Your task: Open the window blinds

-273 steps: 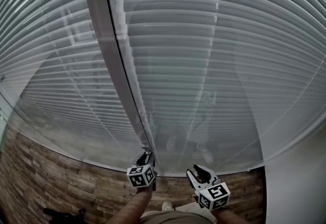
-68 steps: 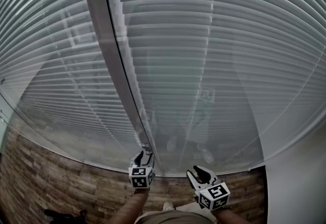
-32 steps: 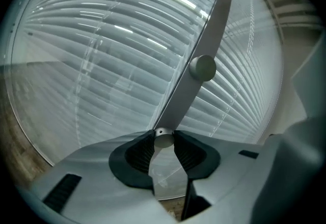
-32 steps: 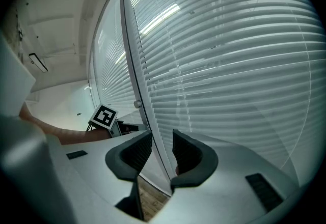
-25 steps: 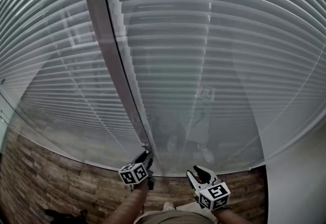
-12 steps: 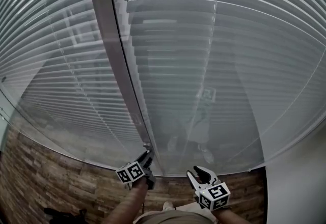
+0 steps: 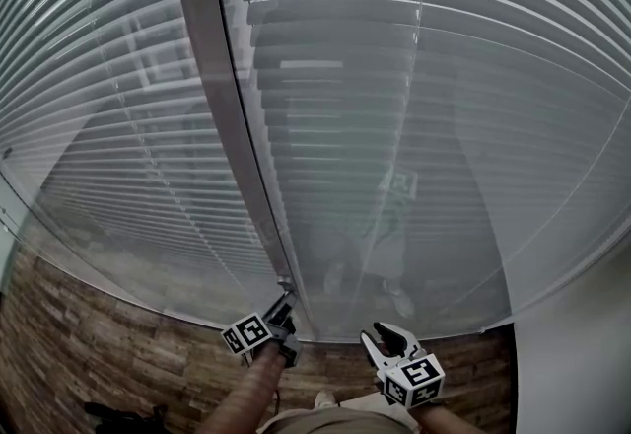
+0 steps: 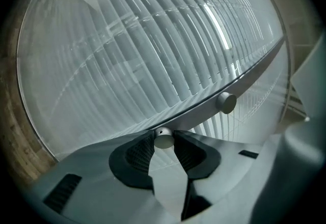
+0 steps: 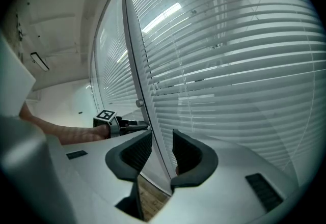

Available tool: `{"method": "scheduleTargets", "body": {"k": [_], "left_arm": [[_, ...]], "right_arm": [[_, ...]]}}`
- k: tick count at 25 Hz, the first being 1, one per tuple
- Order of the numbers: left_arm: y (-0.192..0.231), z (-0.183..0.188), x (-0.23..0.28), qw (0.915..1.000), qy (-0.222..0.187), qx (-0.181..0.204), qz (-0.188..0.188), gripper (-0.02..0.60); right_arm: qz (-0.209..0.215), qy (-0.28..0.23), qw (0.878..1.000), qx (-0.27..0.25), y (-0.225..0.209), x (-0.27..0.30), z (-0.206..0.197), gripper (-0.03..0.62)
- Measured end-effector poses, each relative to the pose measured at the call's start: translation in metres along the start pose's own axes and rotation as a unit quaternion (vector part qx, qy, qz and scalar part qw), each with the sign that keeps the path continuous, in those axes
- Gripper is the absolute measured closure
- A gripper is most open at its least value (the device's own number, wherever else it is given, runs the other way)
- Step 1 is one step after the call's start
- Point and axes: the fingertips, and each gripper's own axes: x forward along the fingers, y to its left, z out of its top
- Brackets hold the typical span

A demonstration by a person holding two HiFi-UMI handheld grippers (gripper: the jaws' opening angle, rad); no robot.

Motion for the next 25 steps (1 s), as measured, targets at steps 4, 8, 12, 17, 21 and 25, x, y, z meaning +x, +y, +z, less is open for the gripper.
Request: {"method": "scheduleTargets", "body": {"k": [4, 8, 12, 17, 21, 25], "left_arm": [[0.001, 0.000, 0.000, 0.9992, -0.005, -0.036, -0.013, 0.446], [0.001, 0.000, 0.001, 0.9994, -0.006, -0.028, -0.017, 0.446], [0.000, -0.003, 0.002, 0.9999, -0.003, 0.006, -0.007, 0.445], [-0.001, -0.005, 0.001, 0.9931, 0.012, 0.112, 0.032, 0.386], [-0.001, -0.002, 0.000, 0.9723, 0.026, 0.223, 0.067, 0.374], [0.000, -0.003, 0.001, 0.9487, 0.045, 0.298, 0.096, 0.374]], "right_arm": [[0.000, -0.007, 1.000, 0.005, 0.000, -0.001, 0.005, 0.473], [-0.001, -0.008, 1.000, 0.006, -0.001, 0.001, 0.006, 0.473], [0.000, -0.010, 1.000, 0.006, 0.001, 0.003, 0.007, 0.473], [-0.001, -0.011, 1.000, 0.007, -0.003, 0.003, 0.010, 0.473], [-0.006, -0.009, 1.000, 0.006, -0.007, 0.003, 0.007, 0.473], [-0.005, -0.009, 1.000, 0.007, -0.006, 0.004, 0.008, 0.473]]}}
